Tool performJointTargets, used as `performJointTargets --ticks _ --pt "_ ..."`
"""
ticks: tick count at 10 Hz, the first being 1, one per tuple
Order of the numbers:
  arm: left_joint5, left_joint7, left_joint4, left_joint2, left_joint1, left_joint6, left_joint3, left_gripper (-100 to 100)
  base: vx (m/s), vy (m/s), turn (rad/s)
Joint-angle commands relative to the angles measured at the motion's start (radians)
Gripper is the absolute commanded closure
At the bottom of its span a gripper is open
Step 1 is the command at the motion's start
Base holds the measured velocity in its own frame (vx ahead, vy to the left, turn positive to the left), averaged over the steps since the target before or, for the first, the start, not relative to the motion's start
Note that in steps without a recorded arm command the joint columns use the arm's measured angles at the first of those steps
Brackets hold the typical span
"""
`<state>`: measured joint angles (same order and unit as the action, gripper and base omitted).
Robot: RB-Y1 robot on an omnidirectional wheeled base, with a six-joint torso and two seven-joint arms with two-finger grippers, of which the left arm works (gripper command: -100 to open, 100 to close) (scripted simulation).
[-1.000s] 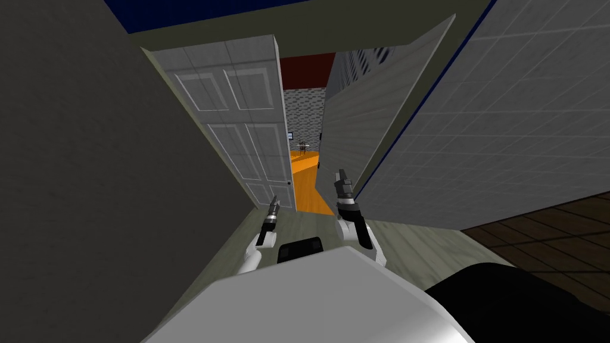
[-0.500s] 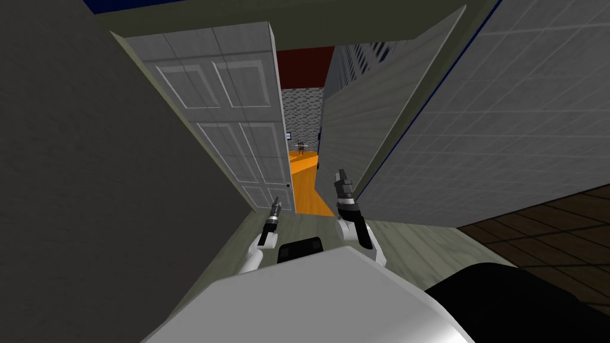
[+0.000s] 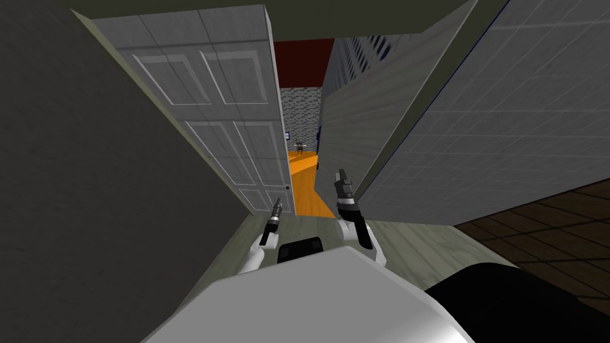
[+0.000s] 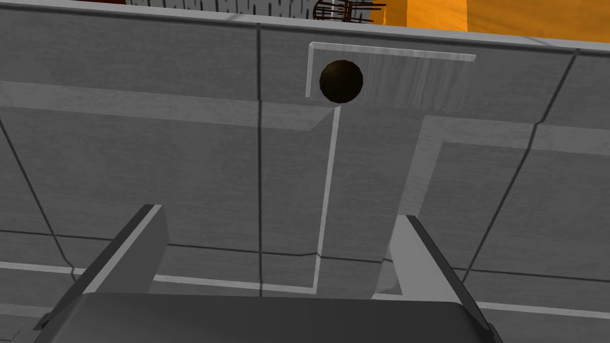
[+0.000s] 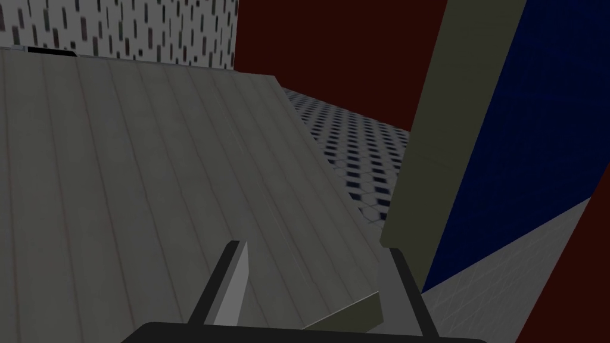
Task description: Push the door open
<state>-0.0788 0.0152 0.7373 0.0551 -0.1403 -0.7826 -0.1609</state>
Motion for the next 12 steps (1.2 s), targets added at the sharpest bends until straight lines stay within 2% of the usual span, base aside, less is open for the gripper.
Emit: performJointTargets --ticks 1,7,9,10,12 --pt "0.0 -0.001 -0.038 -0.005 -0.016 -0.01 -0.001 -100 0.063 0.027 -0.034" --pt "0.001 -0.004 -0.162 -0.029 -0.066 -0.027 -0.01 -100 0.079 0.033 -0.048" --pt "0.001 -0.005 -0.151 -0.028 -0.062 -0.02 -0.01 -100 0.058 0.011 -0.012" --pt "0.0 -0.006 -0.156 -0.015 -0.064 -0.022 -0.007 -100 0.121 -0.009 -0.028" --pt "-0.001 -0.007 -0.158 -0.01 -0.065 -0.022 -0.004 -100 0.163 -0.032 -0.023"
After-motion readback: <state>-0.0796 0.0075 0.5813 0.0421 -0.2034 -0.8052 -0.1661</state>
